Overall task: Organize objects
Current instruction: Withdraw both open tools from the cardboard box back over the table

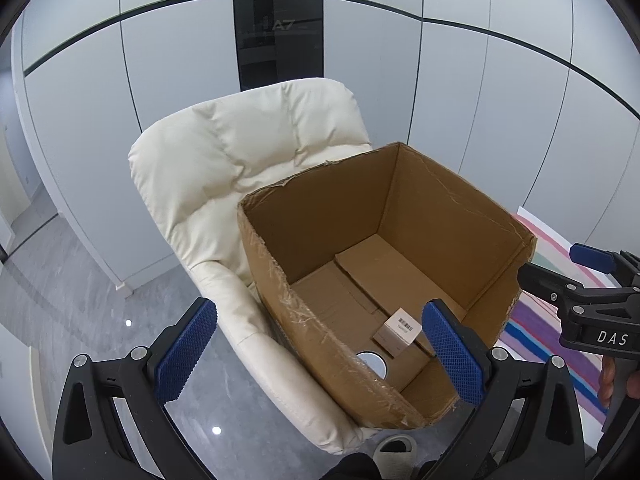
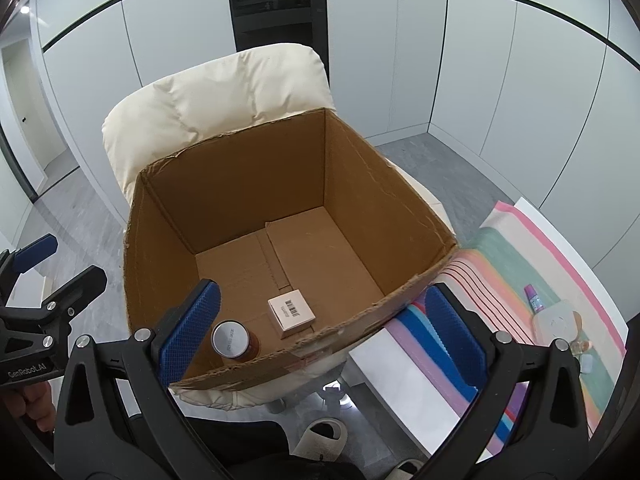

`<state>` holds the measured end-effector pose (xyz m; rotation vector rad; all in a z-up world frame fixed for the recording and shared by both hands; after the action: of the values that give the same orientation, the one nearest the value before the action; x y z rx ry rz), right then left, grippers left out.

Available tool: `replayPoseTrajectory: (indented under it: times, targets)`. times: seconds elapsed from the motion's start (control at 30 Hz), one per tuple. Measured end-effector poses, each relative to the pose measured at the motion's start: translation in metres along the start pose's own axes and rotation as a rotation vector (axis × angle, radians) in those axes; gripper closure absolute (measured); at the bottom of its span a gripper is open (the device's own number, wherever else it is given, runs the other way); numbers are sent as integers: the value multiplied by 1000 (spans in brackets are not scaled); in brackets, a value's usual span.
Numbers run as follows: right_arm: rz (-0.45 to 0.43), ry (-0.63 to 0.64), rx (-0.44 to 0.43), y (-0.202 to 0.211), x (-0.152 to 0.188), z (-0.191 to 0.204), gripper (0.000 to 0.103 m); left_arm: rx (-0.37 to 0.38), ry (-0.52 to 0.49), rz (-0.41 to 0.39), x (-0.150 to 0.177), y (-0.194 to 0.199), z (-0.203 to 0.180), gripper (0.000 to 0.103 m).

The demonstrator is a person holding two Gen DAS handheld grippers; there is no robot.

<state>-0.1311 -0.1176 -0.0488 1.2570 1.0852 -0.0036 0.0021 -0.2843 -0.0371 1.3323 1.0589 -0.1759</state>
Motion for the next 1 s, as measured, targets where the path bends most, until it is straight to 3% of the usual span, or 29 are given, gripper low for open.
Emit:
replayPoseTrajectory:
  times: [0.4,1.0]
  targets:
    - [13,-9,27,5,15,-21,0,29,-24,13,0,-7,-29,0]
    - [38,-99,115,27,53,-92,0,113,-113,24,7,-14,-114,0]
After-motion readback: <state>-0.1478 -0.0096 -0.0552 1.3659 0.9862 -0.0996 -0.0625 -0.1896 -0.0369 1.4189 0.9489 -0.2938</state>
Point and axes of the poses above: each gripper's, at about its wrist camera, not at the fingertips, and y roughly against the way its jaws point, z to its left, x to its underside, the point moved 4 cm from there along -y, roughly the way its jaws point, and after that the axes turned 11 degrees about y, right-handed, at the moved point
